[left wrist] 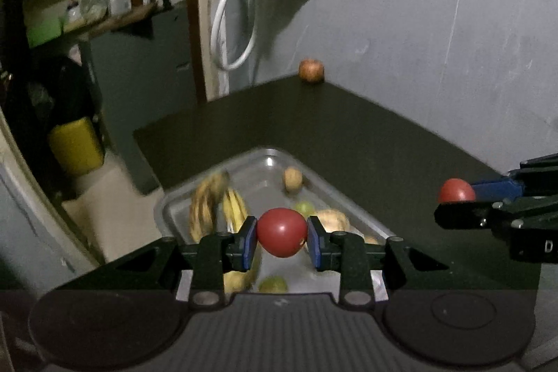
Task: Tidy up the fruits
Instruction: 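Carry the tomato with the left tool while the right tool carries its tomato over the tray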
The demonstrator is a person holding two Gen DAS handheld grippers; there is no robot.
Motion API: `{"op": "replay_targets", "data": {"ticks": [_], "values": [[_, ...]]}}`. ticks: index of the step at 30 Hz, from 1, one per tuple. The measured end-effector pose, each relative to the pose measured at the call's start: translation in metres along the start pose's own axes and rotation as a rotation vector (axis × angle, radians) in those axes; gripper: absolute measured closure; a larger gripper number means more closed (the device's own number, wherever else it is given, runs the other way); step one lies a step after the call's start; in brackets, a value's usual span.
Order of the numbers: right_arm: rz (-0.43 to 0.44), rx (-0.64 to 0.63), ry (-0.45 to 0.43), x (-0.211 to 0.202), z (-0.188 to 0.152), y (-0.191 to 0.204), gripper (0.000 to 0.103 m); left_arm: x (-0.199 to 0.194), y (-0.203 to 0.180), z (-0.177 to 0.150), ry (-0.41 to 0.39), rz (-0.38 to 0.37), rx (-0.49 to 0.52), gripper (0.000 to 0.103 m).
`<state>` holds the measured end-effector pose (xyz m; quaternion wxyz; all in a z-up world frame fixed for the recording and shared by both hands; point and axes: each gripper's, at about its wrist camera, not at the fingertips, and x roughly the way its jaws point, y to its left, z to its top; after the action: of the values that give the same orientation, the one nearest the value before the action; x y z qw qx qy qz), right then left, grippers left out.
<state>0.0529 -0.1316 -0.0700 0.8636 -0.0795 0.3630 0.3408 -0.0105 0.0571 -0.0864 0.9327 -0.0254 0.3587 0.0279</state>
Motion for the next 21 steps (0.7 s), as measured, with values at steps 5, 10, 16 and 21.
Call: {"op": "replay_targets", "data": {"ticks": [5,10,16,21], "values": [[0.036,-0.026,0.043,0.008,-0.019,0.005,0.075,0.006,-0.006,-0.011,0.042,-0.004,-0.001,0.07],[0.059,-0.07,0.077,0.022,-0.027,0.01,0.075,0.016,-0.019,-0.016,0.076,-0.028,0.017,0.07],[0.068,-0.132,0.131,0.043,-0.036,0.002,0.075,0.033,-0.03,-0.023,0.111,-0.046,0.009,0.07],[0.091,-0.169,0.149,0.056,-0.039,-0.003,0.075,0.05,-0.031,-0.025,0.147,-0.047,-0.016,0.07]]}}
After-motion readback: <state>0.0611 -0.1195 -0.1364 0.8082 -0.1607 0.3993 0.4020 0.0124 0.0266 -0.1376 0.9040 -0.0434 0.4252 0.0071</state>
